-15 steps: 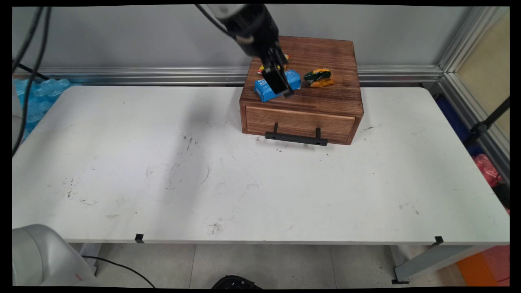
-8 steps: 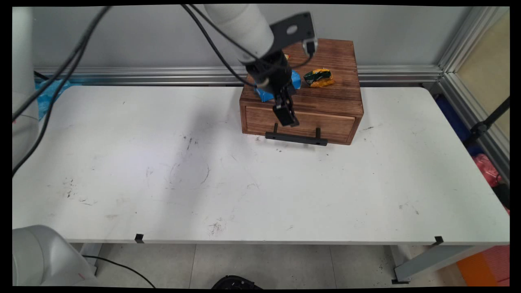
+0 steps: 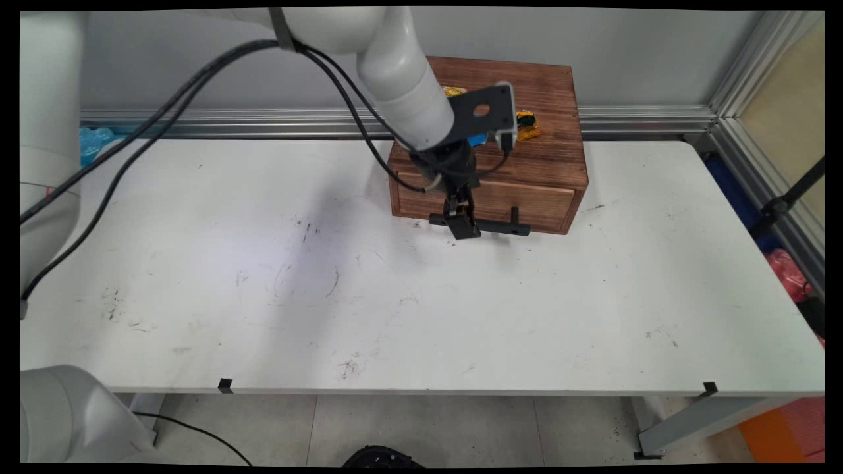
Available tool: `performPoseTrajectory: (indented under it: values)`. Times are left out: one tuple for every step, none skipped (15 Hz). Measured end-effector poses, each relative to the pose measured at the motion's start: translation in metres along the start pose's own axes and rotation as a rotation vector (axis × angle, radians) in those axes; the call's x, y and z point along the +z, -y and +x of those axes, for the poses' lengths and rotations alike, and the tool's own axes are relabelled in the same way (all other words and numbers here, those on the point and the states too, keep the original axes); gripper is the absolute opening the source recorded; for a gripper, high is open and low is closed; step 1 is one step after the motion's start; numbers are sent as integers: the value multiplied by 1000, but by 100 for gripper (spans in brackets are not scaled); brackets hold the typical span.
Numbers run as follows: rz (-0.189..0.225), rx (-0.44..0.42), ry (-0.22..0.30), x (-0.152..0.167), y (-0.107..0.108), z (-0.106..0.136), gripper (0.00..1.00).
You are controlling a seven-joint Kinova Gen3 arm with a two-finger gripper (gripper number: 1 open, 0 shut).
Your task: Open the drawer
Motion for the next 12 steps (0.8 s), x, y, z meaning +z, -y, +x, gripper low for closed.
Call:
performPoseTrajectory:
  values:
    - [2, 5, 5, 7, -2, -1, 100]
    - [3, 9, 10, 13, -3, -1, 100]
    - [4, 12, 14, 19, -5, -1, 100]
    - [4, 13, 17, 22, -6, -2, 100]
    - [4, 15, 21, 27, -7, -2, 100]
    - [5, 16, 24, 34, -8, -2, 100]
    - [5, 17, 26, 39, -8, -2, 100]
    - [5, 19, 28, 43, -9, -2, 100]
    - [4, 19, 28, 46, -9, -2, 100]
    - [3, 21, 30, 51, -10, -2, 100]
    - [3, 20, 31, 55, -10, -2, 100]
    - [4, 20, 33, 60, -11, -2, 100]
